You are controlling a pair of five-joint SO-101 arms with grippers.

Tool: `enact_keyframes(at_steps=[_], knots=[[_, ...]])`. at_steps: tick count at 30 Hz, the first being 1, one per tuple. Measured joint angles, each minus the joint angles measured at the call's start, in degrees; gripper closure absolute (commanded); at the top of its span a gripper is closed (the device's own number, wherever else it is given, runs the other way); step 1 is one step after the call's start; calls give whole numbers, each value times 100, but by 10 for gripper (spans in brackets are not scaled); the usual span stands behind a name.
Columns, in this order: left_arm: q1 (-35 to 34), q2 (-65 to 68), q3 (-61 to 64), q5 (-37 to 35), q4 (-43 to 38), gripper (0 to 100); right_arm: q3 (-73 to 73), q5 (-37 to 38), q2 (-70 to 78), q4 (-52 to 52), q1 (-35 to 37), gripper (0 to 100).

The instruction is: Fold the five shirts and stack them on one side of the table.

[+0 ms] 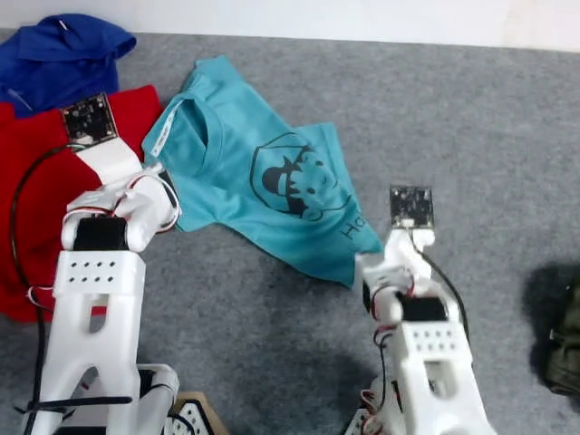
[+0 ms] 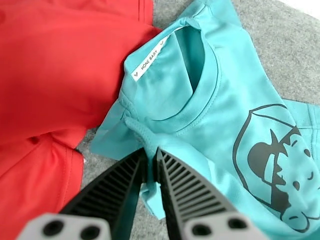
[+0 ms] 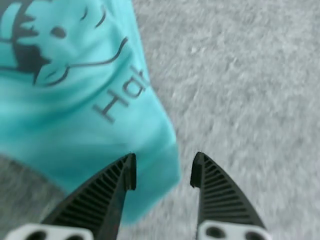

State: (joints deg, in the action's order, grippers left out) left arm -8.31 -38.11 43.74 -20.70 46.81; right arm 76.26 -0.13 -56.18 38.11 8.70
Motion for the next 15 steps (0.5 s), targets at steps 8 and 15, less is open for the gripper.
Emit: enact_keyframes(at_steps=[8,15], knots=[[0,0,176,0,-299,994,281,9,-932,1248,1037,814],[0,0,229,0,-299,994,281,9,-299,633,1187,887]])
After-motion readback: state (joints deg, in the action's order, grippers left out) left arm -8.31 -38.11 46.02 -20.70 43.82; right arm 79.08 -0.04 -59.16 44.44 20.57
